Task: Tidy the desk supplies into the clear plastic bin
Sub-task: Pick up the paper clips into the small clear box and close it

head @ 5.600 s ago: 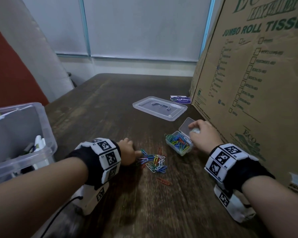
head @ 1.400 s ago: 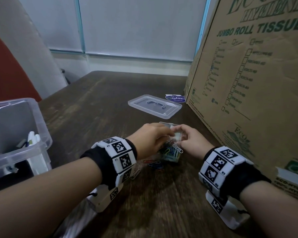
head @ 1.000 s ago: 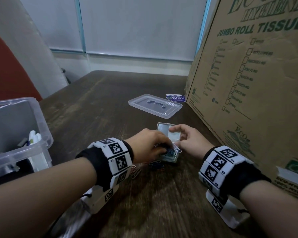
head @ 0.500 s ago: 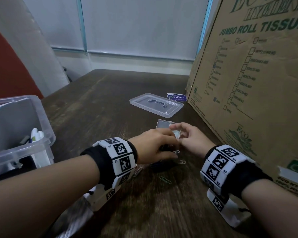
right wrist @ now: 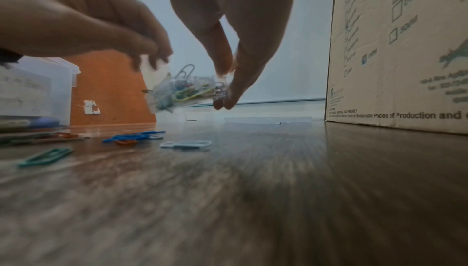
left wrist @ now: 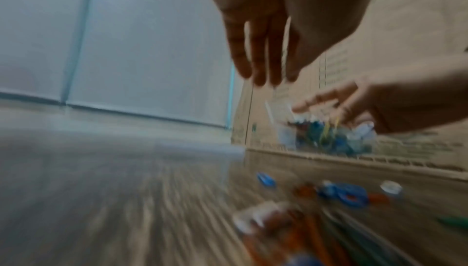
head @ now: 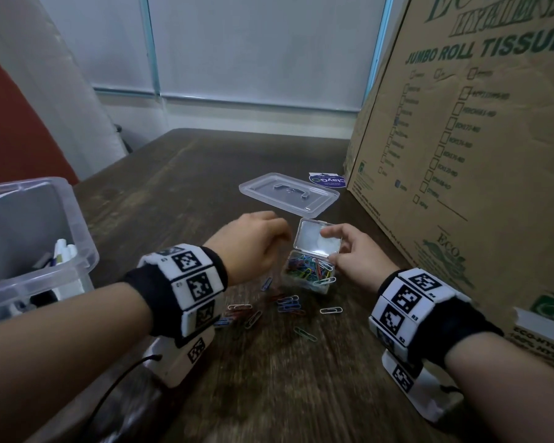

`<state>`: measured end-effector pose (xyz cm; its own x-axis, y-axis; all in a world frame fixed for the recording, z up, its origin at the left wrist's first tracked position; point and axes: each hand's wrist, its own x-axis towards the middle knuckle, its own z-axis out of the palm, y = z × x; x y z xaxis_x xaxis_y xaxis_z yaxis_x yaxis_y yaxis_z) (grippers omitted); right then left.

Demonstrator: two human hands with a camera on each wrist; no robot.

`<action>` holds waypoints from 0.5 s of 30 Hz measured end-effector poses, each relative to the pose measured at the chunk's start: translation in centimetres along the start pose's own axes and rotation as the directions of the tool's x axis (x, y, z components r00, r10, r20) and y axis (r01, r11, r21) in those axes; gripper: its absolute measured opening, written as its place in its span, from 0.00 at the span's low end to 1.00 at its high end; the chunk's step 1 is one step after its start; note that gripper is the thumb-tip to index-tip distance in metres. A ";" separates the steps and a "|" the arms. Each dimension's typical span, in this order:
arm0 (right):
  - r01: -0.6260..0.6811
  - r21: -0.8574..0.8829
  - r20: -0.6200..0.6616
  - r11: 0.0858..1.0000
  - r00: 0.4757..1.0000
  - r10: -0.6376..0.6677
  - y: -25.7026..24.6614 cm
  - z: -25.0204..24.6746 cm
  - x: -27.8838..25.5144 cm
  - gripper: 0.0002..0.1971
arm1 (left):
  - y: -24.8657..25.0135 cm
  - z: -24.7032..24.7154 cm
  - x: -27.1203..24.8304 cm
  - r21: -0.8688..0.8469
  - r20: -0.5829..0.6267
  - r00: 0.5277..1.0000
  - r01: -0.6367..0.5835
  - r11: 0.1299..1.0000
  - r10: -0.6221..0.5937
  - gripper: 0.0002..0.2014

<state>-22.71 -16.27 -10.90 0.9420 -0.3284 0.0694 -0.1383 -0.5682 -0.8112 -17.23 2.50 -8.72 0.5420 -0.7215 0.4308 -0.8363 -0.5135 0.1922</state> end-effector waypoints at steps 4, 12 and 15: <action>-0.018 -0.032 -0.104 0.999 0.995 0.014 -0.1 -0.2 0.1 0.23 | -1.5 -1.7 -0.8 0.329 0.438 0.798 0.285 0.900 -0.413 0.16; -0.043 -0.071 -0.131 0.997 0.991 0.033 -0.3 -0.4 -0.3 0.23 | -1.3 -1.0 -1.0 0.278 0.769 0.479 0.346 0.896 -0.423 0.24; -0.037 -0.082 -0.123 0.996 0.992 0.026 -0.2 -0.4 -0.2 0.23 | -1.0 -0.3 -0.9 0.167 0.750 0.538 0.408 0.898 -0.384 0.17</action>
<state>-23.00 -16.37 -10.50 0.8934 -0.4333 0.1187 -0.1972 -0.6156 -0.7630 -16.91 3.75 -9.01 0.6747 -0.5398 -0.5035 -0.5160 -0.8326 0.2012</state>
